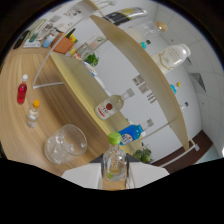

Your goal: Make me a cup of Vodka Sunrise.

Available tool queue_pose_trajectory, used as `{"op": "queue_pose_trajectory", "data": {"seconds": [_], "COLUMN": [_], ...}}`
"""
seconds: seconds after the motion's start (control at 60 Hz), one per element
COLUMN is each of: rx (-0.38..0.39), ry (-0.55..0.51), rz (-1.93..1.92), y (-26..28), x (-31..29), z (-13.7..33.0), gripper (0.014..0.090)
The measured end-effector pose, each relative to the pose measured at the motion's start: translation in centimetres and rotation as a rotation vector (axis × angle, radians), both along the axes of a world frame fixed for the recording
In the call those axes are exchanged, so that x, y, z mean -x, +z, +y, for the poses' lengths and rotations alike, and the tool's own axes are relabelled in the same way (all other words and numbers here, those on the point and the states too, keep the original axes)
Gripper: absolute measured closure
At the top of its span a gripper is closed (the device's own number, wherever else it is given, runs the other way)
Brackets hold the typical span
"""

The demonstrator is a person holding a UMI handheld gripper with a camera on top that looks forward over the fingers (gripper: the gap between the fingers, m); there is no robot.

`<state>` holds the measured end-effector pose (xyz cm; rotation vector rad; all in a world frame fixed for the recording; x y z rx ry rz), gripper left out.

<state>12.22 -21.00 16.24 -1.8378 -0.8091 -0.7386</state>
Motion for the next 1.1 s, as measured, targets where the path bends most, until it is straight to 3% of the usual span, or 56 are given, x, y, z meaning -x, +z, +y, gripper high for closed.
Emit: {"op": "queue_pose_trajectory", "data": {"seconds": [0.267, 0.6, 0.883, 1.1], "rx": [0.019, 0.083, 0.046, -0.129], "ry": [0.205, 0.309, 0.274, 0.161], "rz": [-0.649, -1.099, -0.934, -0.277], "y": [1.1, 1.6, 2.7, 7.6], "x": [0.6, 1.3, 2.0, 3.3], "z": [0.9, 1.2, 0.9, 0.4], "gripper": [0.07, 0.0698, 0.07, 0.07]}}
